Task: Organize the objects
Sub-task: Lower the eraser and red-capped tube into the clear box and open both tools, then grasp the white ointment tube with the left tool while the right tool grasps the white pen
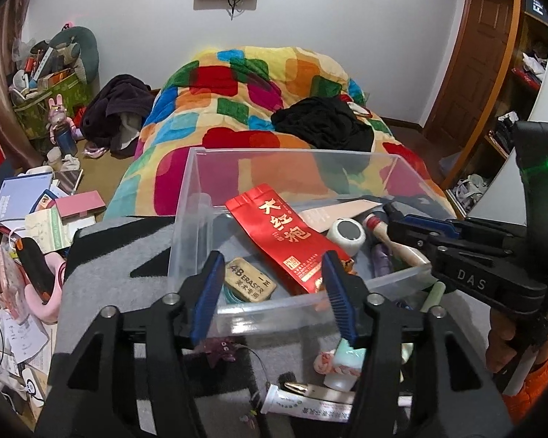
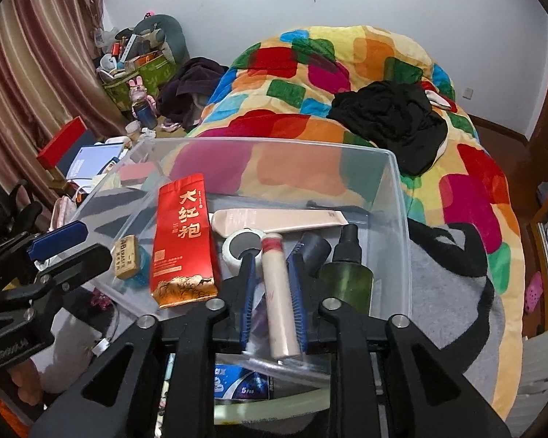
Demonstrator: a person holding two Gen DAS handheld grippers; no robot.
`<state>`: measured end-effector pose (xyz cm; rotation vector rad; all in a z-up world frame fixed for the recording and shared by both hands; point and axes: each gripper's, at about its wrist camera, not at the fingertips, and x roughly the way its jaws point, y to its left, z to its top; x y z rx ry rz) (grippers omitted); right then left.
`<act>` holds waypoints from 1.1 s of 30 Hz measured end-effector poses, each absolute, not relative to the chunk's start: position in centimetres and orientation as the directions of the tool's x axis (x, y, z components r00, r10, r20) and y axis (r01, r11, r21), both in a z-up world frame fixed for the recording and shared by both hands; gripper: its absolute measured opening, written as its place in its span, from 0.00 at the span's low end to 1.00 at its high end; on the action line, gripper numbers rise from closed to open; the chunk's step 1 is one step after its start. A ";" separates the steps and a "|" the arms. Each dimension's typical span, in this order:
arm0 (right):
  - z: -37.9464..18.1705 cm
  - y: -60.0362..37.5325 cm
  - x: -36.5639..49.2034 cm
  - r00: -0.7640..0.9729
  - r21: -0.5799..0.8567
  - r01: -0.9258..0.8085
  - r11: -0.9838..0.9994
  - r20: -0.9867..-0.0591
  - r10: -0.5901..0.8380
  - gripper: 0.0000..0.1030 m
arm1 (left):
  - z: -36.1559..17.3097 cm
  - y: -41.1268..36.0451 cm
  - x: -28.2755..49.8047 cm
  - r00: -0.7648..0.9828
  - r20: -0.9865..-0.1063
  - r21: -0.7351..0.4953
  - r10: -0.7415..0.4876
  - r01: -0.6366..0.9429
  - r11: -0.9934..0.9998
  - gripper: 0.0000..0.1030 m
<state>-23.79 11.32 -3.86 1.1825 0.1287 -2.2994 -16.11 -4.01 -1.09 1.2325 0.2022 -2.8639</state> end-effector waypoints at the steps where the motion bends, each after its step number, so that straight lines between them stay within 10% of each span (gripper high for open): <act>1: -3.7 11.4 -23.6 -0.468 0.161 0.509 -0.846 -0.773 -0.428 0.22 | -0.9 -3.9 -15.8 -0.693 -0.720 -0.110 0.035 0.064 -0.992 0.57; 9: -1.8 13.1 -21.2 -0.489 0.181 0.534 -0.826 -0.730 -0.477 0.33 | -1.1 -2.4 -12.8 -0.701 -0.713 -0.055 0.003 0.051 -0.997 0.80; 33: -7.2 13.6 -10.8 -0.338 0.148 0.696 -0.703 -0.796 -0.502 0.45 | -6.8 -2.8 -6.6 -0.563 -0.826 -0.020 -0.005 0.038 -0.999 0.82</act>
